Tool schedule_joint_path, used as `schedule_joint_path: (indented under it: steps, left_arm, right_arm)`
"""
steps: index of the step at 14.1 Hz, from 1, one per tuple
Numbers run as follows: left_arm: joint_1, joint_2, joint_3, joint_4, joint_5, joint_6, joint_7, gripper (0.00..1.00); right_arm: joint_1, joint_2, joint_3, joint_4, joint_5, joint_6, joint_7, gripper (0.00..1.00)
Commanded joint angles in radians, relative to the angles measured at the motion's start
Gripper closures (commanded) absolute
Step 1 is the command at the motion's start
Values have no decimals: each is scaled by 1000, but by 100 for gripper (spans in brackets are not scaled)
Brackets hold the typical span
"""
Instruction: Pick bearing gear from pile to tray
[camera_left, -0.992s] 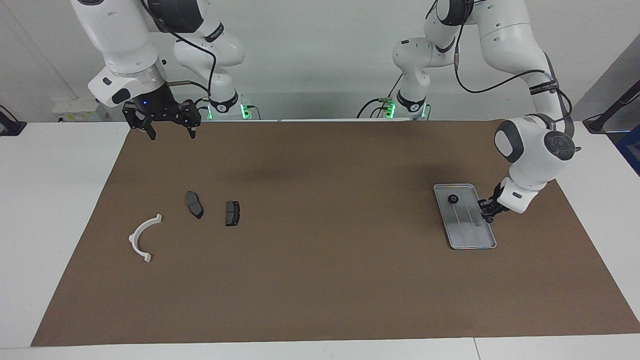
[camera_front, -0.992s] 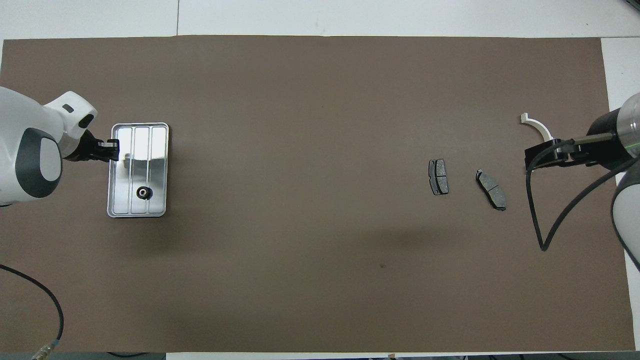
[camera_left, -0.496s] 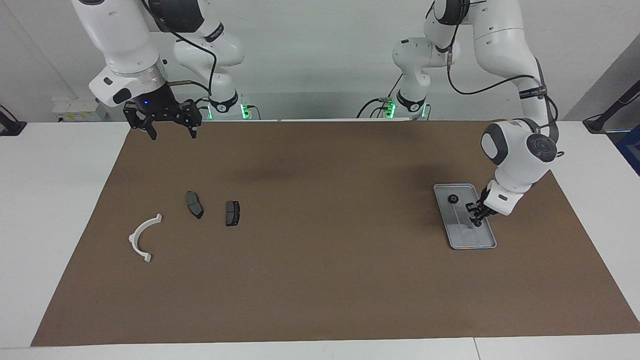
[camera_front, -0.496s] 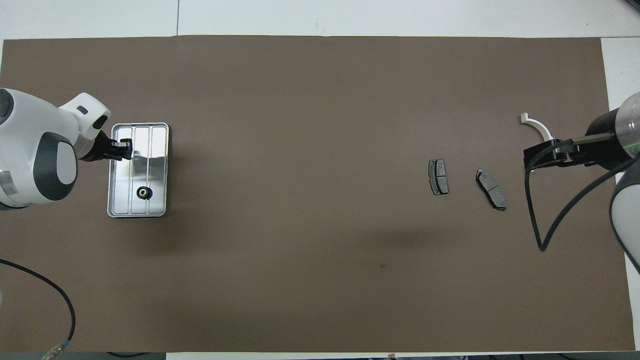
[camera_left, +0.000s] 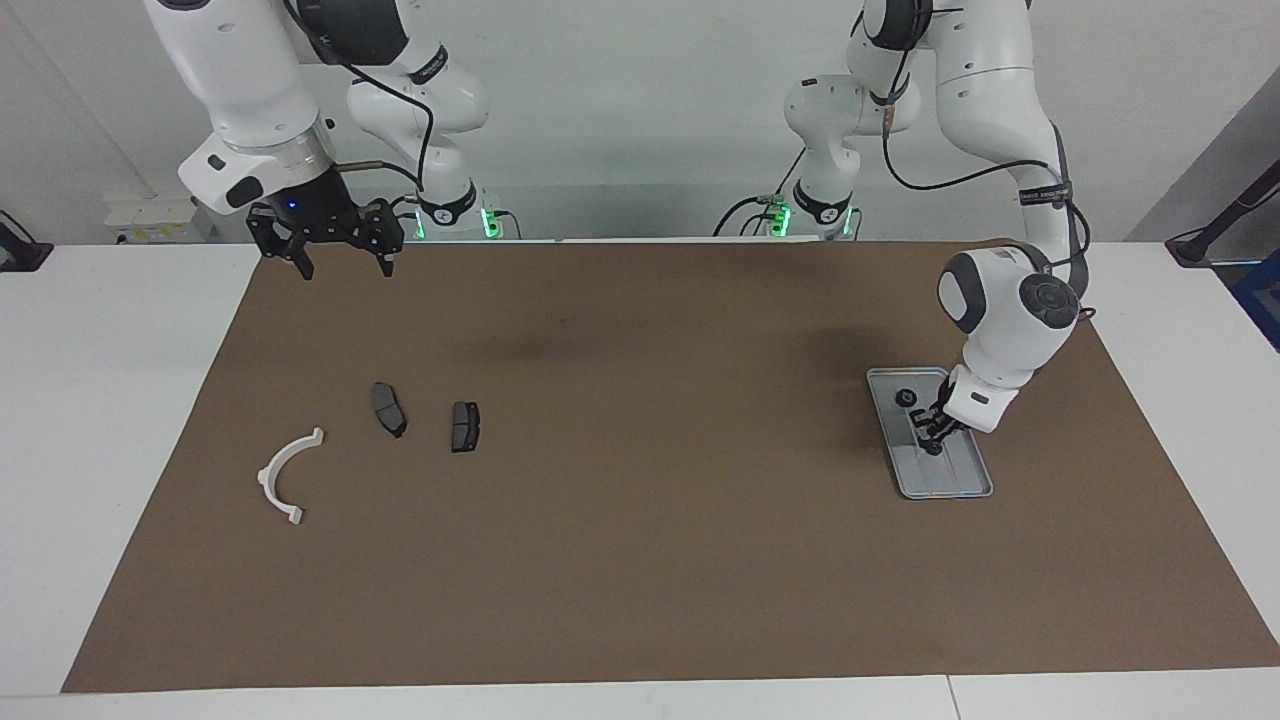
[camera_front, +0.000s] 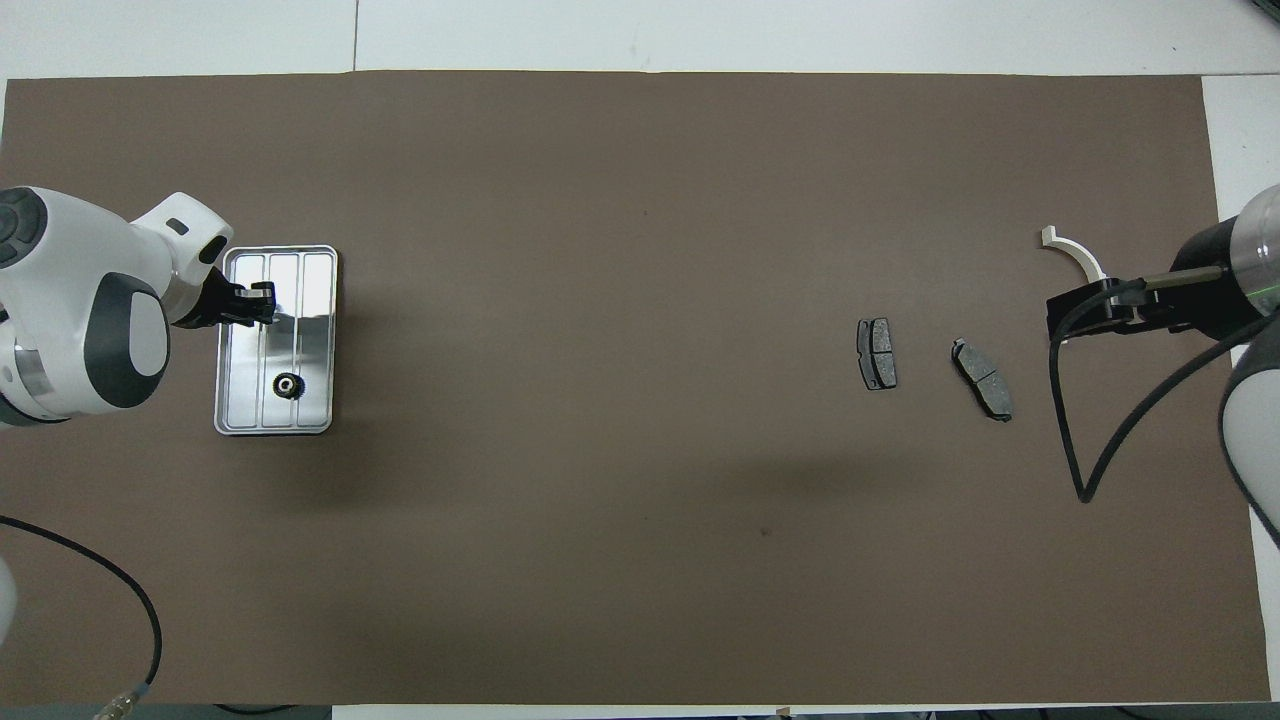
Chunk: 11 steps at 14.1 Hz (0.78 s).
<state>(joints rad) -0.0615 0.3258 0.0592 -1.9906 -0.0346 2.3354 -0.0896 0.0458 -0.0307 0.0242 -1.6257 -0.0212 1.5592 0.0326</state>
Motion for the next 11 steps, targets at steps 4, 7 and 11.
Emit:
schedule_joint_path:
  steps: [4,7,11]
  left_arm:
    - [-32,-27,13,-37,-11,24,-29,100]
    - [-20,-27,13,-25,-10,15,7,35]
    - [-14,-66,18,195,4,-294,11,22]
  right_arm:
    - [-9,-6,6,-10,17,18,12,0]
    - [-9,-6,6,-10,17,18,12,0]
    - [-6,-6,8,-10,17,18,13,0]
